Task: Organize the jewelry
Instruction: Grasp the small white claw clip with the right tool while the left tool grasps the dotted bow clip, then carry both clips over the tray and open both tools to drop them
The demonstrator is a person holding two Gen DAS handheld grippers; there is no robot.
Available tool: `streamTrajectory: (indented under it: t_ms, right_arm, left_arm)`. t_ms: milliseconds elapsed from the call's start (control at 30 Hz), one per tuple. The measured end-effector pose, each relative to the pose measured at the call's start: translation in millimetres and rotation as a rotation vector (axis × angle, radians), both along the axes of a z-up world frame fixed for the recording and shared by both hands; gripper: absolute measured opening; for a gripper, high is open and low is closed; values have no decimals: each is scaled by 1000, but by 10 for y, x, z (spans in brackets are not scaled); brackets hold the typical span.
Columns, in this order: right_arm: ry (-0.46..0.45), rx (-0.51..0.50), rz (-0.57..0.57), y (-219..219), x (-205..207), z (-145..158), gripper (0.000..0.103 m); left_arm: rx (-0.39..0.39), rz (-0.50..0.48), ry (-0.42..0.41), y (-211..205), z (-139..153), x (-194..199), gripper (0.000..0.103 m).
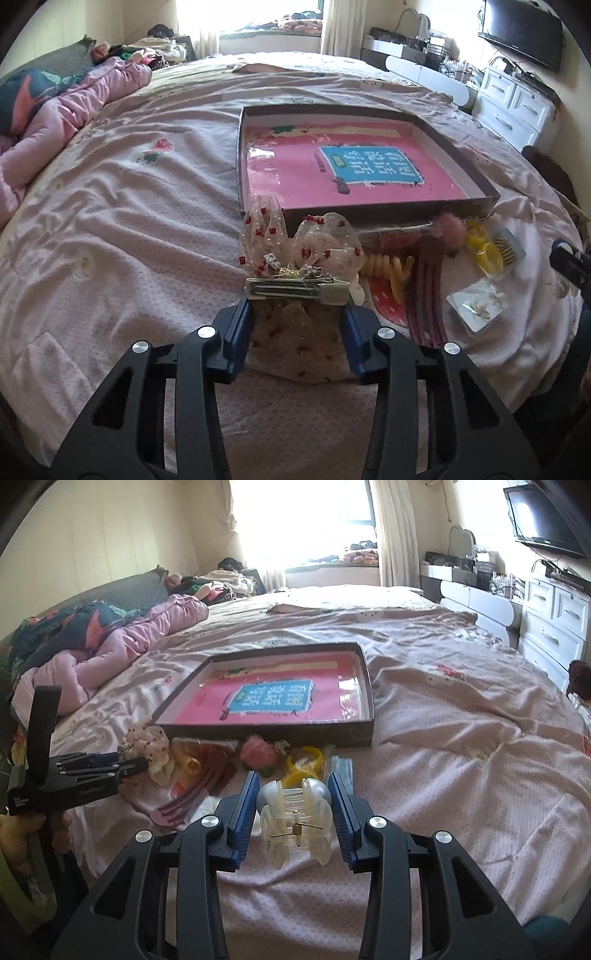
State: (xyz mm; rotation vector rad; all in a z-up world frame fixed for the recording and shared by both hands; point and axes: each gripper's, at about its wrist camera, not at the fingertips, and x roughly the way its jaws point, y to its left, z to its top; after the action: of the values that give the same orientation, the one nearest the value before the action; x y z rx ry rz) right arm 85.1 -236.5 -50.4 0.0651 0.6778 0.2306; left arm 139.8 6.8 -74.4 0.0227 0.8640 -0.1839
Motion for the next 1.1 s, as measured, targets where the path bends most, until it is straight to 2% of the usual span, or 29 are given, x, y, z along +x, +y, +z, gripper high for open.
streamTrajectory:
  t_ms: [167,333,533,700,867,1100]
  right_arm:
    - [-46,-1,19,18,93,206,37]
    - [-91,-11,32,16,284,445,37]
    - [-109,-52,63,84,568,589,37]
    - [-111,-66,74,142,856,619,37]
    - [-102,-78,65,146,1141,582,37]
    - [-55,-80,59,143,1541,372,37]
  left_arm:
    - [-54,-3,-102,63,399,-92,31]
    - [-71,16,-181,112,740,44,31]
    - [-87,41,-218,64,855,333,31]
    - [-94,48,-221,-19,837,567,31]
    - [-100,53,-195,-85,686,789,32]
    - [-81,37,-158,-194,436,1010,32]
